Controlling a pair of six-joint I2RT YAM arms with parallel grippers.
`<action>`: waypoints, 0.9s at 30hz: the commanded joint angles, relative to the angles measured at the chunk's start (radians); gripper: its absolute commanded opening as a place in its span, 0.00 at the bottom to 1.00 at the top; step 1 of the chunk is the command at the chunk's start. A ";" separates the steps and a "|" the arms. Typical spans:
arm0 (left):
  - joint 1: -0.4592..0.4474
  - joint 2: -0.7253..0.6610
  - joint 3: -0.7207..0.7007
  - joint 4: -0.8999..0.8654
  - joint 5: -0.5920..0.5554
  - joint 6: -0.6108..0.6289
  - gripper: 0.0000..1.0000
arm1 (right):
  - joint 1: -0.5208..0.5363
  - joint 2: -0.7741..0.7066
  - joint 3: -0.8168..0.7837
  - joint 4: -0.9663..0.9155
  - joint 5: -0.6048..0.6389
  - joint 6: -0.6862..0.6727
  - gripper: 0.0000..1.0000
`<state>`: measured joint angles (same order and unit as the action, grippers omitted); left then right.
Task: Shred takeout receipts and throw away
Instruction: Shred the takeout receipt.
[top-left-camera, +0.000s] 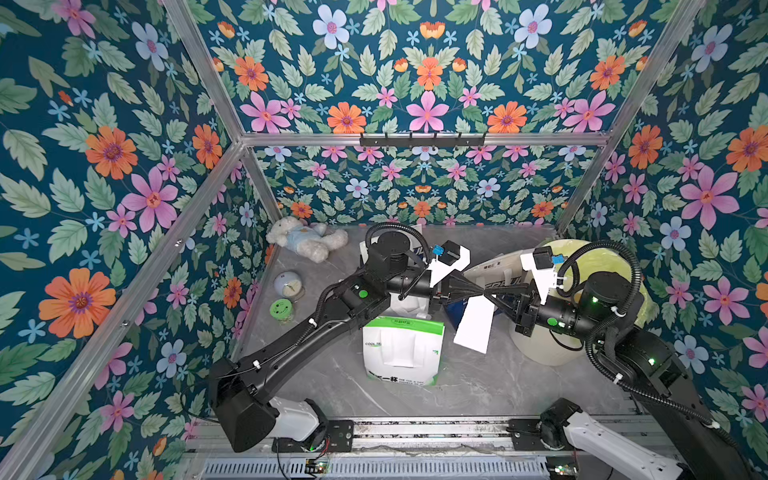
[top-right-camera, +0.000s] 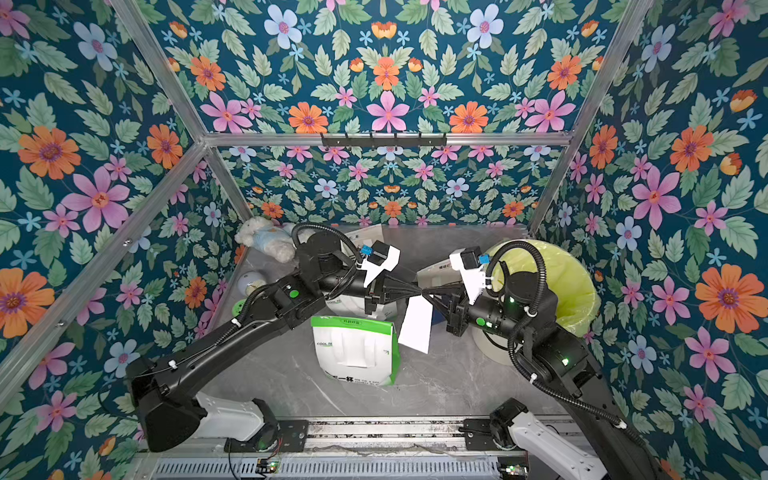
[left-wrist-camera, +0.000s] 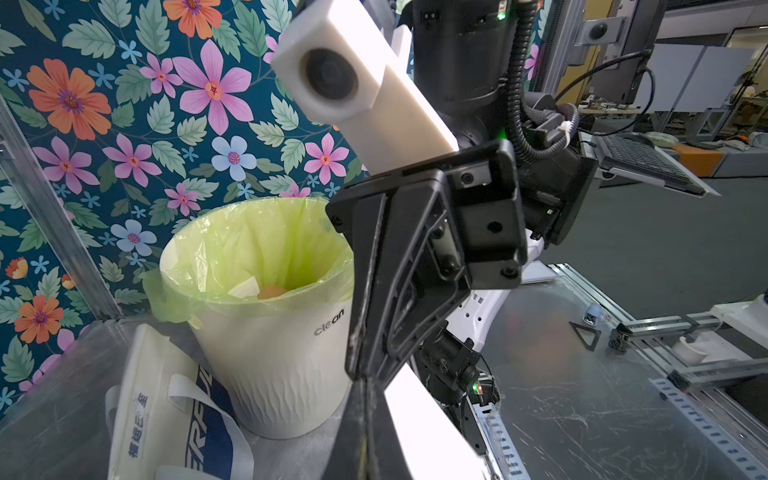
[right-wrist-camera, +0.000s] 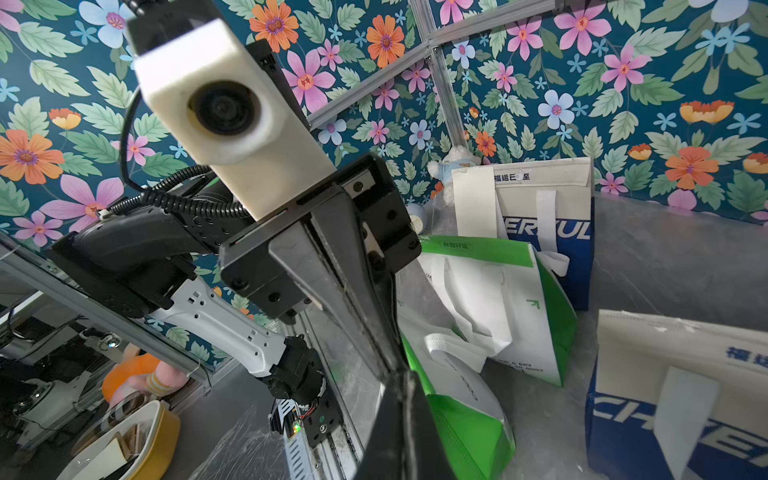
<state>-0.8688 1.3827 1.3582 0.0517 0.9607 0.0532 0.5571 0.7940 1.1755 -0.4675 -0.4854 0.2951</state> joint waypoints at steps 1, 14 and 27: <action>-0.002 -0.002 -0.001 0.011 0.008 0.013 0.00 | 0.001 -0.007 -0.004 0.044 0.032 0.019 0.00; -0.078 -0.086 -0.111 0.058 -0.155 0.251 0.00 | 0.000 0.094 0.121 -0.200 0.235 0.119 0.00; -0.081 -0.295 -0.322 0.437 -0.369 0.141 0.00 | 0.000 0.070 0.074 -0.282 0.518 0.095 0.00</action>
<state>-0.9508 1.1233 1.0630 0.3225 0.6819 0.2337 0.5571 0.8692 1.2507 -0.7303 -0.0708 0.4110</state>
